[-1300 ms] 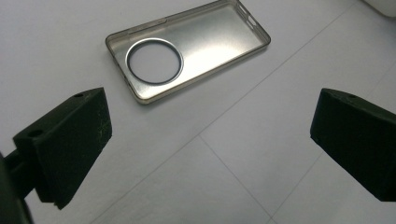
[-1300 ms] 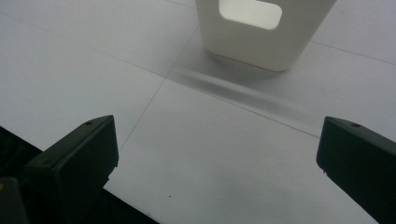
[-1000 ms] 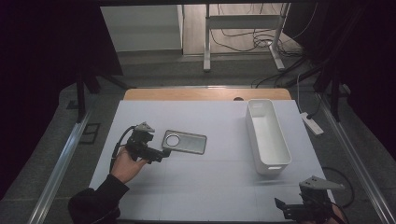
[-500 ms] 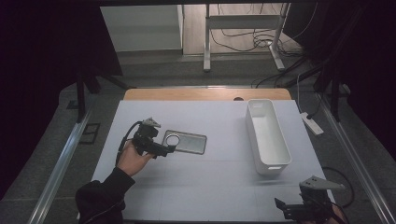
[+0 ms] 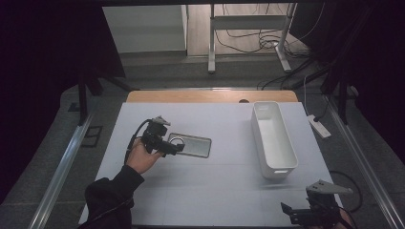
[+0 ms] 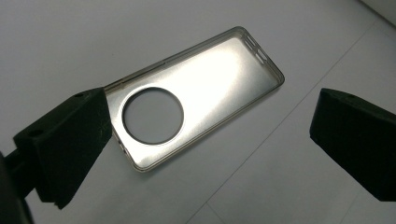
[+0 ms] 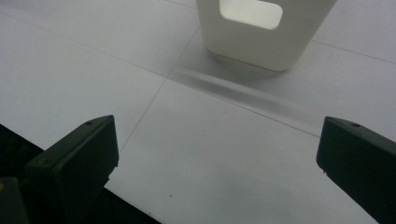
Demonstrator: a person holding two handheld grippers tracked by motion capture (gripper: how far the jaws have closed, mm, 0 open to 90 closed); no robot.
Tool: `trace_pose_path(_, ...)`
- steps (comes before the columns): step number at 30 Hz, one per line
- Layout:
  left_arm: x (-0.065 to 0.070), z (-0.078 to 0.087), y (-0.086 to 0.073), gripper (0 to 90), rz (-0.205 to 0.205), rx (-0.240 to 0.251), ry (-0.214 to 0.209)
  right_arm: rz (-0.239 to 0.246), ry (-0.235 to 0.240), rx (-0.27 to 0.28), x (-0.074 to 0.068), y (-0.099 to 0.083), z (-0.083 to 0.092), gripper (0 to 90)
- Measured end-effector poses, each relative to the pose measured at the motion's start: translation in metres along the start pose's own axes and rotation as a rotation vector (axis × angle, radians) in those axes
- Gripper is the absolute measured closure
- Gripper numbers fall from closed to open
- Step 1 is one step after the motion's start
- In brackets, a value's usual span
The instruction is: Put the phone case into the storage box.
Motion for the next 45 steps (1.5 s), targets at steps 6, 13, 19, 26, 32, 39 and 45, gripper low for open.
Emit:
trace_pose_path(6,0.001,-0.005,0.005,0.0,-0.011,-0.004,-0.001,0.001,0.001,-0.001,0.0,0.0,0.0,0.0)
trace_pose_path(13,0.001,-0.014,0.009,1.8,-0.021,-0.019,0.013,0.001,0.002,-0.001,0.0,0.0,0.0,0.0)
trace_pose_path(19,0.007,-0.018,0.013,21.4,-0.049,-0.028,-0.009,0.002,0.002,-0.003,0.0,0.0,0.0,0.0)
trace_pose_path(26,0.014,-0.021,0.017,44.5,-0.05,-0.031,-0.034,0.002,0.001,-0.007,0.0,-0.001,0.0,0.0)
trace_pose_path(32,0.016,-0.022,0.017,75.0,-0.049,-0.041,-0.057,0.002,0.005,-0.01,0.0,-0.001,0.0,0.0)
trace_pose_path(39,0.022,-0.025,0.019,89.0,-0.071,-0.052,-0.071,0.004,0.006,-0.014,0.0,-0.001,-0.001,0.0)
trace_pose_path(45,0.03,-0.03,0.023,89.0,-0.087,-0.061,-0.07,0.004,0.007,-0.015,0.0,-0.001,-0.001,0.0)
Point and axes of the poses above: each handheld gripper's, and its own axes: z roughly backward along the jaws, y roughly out of its top, x roughly to its right, the point moved 10 cm from there along -z, roughly forward along the jaws, and after that the axes turned 9 degrees about y, right-handed, at the moved point
